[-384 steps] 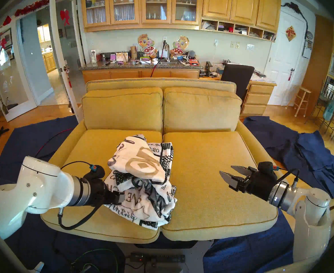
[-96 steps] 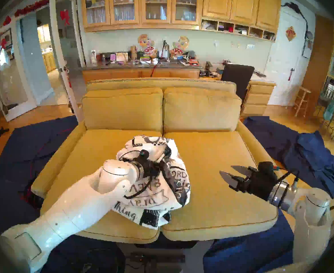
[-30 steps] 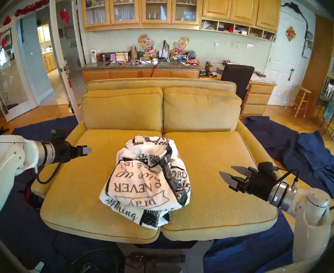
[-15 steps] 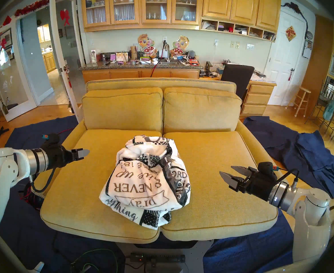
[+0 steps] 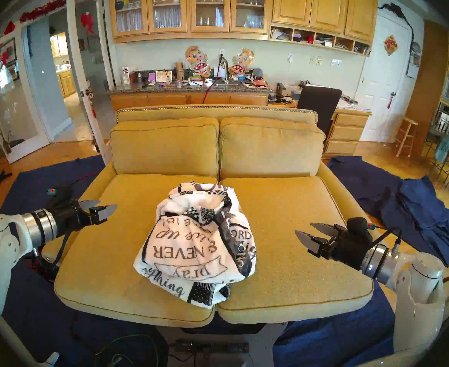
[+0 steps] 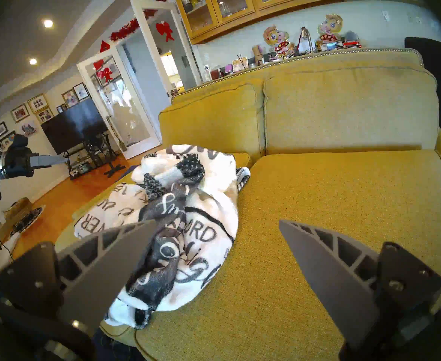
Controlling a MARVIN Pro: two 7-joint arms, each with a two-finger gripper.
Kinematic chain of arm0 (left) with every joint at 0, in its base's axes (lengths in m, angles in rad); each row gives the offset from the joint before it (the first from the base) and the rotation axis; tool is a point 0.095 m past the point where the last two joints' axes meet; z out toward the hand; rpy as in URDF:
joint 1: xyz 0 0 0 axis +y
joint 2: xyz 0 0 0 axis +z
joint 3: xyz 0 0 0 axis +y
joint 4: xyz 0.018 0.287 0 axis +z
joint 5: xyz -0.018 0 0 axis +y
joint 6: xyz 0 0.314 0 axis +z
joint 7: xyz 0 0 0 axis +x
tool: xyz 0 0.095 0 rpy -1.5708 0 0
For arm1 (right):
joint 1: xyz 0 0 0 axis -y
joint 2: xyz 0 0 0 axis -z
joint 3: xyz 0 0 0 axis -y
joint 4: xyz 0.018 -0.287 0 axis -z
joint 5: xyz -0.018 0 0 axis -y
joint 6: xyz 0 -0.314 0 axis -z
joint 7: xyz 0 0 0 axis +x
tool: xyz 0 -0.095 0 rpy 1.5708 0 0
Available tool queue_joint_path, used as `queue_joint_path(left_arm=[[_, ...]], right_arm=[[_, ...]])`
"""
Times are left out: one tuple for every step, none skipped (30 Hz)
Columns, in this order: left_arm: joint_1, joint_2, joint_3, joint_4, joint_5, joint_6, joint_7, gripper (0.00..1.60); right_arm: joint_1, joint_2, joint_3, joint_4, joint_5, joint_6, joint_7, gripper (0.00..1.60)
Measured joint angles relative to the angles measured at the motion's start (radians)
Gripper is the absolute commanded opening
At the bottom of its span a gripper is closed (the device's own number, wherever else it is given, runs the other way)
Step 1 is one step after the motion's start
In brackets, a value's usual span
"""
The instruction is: Fold the blanket in half twice
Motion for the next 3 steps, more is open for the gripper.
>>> queue_joint_path(left_arm=[[0.005, -0.005, -0.003, 0.003, 0.013, -0.015, -0.019, 1.60], [0.009, -0.009, -0.006, 0.007, 0.025, -0.031, -0.039, 1.60], [0.012, -0.013, -0.007, 0.011, 0.033, -0.045, -0.056, 1.60]], right_arm=[[0.000, 0.000, 0.000, 0.000, 0.000, 0.000, 0.000, 1.60], [0.000, 0.000, 0.000, 0.000, 0.000, 0.000, 0.000, 1.60], [0.000, 0.000, 0.000, 0.000, 0.000, 0.000, 0.000, 1.60]])
